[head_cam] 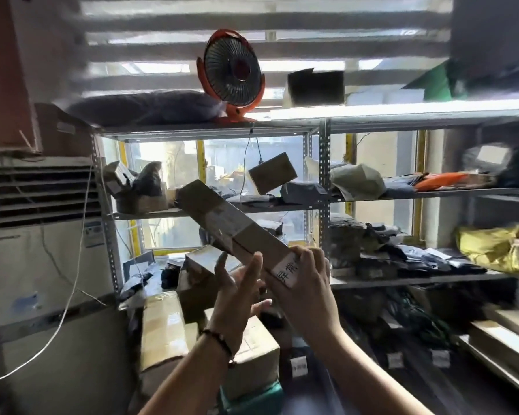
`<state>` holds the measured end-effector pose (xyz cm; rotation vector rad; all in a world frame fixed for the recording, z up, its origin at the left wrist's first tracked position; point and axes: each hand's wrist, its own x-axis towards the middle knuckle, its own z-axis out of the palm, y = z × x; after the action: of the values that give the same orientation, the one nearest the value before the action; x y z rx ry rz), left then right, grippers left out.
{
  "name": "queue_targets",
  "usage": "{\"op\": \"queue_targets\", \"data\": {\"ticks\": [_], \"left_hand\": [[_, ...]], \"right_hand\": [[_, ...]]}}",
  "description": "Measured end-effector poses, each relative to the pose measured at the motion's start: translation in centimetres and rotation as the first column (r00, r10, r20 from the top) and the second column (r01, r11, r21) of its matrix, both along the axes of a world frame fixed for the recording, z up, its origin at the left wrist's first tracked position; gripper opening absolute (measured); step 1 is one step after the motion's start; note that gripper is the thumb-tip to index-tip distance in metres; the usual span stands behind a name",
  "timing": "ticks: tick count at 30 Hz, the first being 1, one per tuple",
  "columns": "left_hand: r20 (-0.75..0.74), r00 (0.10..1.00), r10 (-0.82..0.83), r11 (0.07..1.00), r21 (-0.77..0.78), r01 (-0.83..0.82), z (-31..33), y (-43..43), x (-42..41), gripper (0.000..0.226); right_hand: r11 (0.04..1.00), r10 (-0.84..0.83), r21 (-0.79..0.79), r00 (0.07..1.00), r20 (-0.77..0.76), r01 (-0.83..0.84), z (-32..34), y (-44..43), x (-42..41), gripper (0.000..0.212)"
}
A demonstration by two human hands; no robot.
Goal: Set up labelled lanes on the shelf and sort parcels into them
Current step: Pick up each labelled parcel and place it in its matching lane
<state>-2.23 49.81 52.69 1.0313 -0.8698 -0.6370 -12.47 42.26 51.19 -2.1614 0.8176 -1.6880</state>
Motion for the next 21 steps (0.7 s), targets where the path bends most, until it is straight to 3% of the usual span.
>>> {"op": "queue_targets", "data": {"ticks": [3,5,8,10,12,17,21], "left_hand": [[-0.017,1.0,-0.017,0.989,-0.148,0.015,1.6,-0.6,-0.9,0.06],[-0.04,0.997,-0.066,0.985,-0.161,0.059,2.0,-0.9,-0.9,0.062],[0.062,0.985,-0.162,0.976,-0.138,0.169,2.3,-1.1,-0.8,0.065],[0.121,0.967,-0.226,0.963,-0.122,0.24,2.4,-1.7,-1.7,0.055],[0.134,0.949,-0.287,0.947,-0.112,0.302,1.9,-2.9,-3.4,0.056],[0.073,0.901,-0.427,0.903,-0.023,0.43,-1.2,-6.0,-8.0,0.071],[0.037,0.841,-0.54,0.841,0.051,0.538,-4.3,-7.8,-13.0,0.055]], "right_hand": [[1.0,0.008,-0.015,0.999,0.035,-0.008,0.0,0.8,-0.6,0.063],[0.97,0.164,0.173,0.985,0.055,-0.171,0.4,0.8,-2.0,0.057],[0.653,0.475,0.489,0.815,0.332,-0.579,1.7,0.2,-5.0,0.049],[0.546,0.504,0.577,0.789,0.352,-0.607,2.3,0.3,-7.1,0.033],[0.543,0.479,0.601,0.804,0.353,-0.587,1.4,0.3,-8.7,0.024],[0.617,0.318,0.589,0.849,0.421,-0.523,-2.9,0.5,-13.6,0.051],[0.618,0.186,0.623,0.859,0.476,-0.479,-5.9,1.9,-18.6,0.049]]}}
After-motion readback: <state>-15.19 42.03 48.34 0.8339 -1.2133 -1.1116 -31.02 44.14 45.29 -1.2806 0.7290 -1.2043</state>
